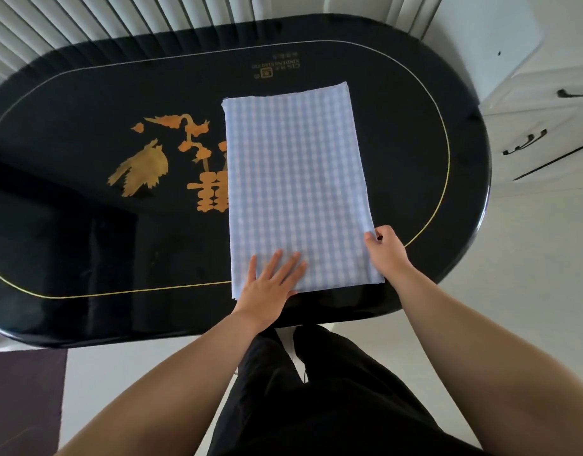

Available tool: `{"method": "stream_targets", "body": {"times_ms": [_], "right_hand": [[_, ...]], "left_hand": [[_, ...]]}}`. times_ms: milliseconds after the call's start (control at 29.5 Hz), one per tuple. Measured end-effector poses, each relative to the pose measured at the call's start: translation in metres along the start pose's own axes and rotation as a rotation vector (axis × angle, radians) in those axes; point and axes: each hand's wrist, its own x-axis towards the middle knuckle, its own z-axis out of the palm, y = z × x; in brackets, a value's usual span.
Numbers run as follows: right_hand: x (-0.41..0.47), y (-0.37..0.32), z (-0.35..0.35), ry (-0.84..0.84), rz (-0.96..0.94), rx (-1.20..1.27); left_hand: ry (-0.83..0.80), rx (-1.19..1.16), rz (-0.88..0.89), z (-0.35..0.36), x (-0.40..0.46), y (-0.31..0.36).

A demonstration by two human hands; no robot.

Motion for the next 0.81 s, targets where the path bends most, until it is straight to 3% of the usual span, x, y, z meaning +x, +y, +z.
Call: {"method": "stream_targets", "body": {"times_ms": [271, 441, 610, 814], "right_hand": [[0.004, -0.005, -0.001, 0.02, 0.012, -0.071], [-0.016, 0.013, 0.005, 0.238, -0.13, -0.309], [-0.021, 0.02, 0.005, 0.117, 0.019, -0.225], [-0.003, -0.008, 0.004, 0.153, -0.13, -0.504]], "left_hand": [[-0.011, -0.01, -0.003, 0.007, 0.005, 0.005], [0.024, -0.061, -0.069, 0.007, 0.005, 0.013], [-0.002, -0.073, -0.079, 0.009, 0.008, 0.014], [-0.003, -0.192, -0.07, -0.006, 0.013, 0.007]]}}
